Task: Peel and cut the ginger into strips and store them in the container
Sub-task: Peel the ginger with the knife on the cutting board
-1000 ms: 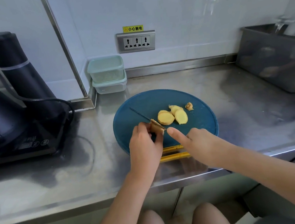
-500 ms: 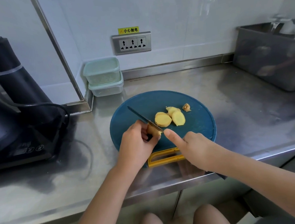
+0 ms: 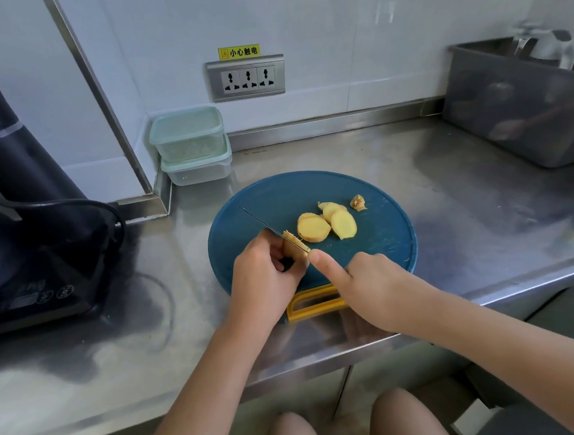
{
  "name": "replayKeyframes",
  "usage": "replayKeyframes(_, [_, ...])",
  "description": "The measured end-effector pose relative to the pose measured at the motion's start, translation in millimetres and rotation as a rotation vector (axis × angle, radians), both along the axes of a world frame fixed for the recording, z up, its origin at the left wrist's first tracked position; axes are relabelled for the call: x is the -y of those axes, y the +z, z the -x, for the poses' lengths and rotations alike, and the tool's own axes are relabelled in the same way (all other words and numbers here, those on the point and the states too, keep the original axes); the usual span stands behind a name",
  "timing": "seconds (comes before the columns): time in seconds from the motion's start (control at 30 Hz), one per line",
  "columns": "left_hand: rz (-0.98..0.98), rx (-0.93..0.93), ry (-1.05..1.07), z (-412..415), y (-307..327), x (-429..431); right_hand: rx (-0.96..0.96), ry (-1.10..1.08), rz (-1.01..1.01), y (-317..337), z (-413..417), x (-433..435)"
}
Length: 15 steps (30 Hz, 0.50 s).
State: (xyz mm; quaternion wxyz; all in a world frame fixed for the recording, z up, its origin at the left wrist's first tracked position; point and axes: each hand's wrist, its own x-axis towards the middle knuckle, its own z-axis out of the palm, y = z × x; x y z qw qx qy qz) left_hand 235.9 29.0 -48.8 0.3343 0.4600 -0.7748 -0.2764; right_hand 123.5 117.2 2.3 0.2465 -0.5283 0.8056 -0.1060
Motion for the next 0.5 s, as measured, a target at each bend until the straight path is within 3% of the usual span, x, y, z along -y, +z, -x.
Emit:
replayKeyframes(0.3, [-0.002,-0.003,0.009,1,-1,-2,-0.075,0.026,-0.02,-6,-1,2])
replayKeyframes(0.5, [0.007,-0.023,0.01,1,-3,-2,-0.004,-0.013,-0.036,4,-1,4])
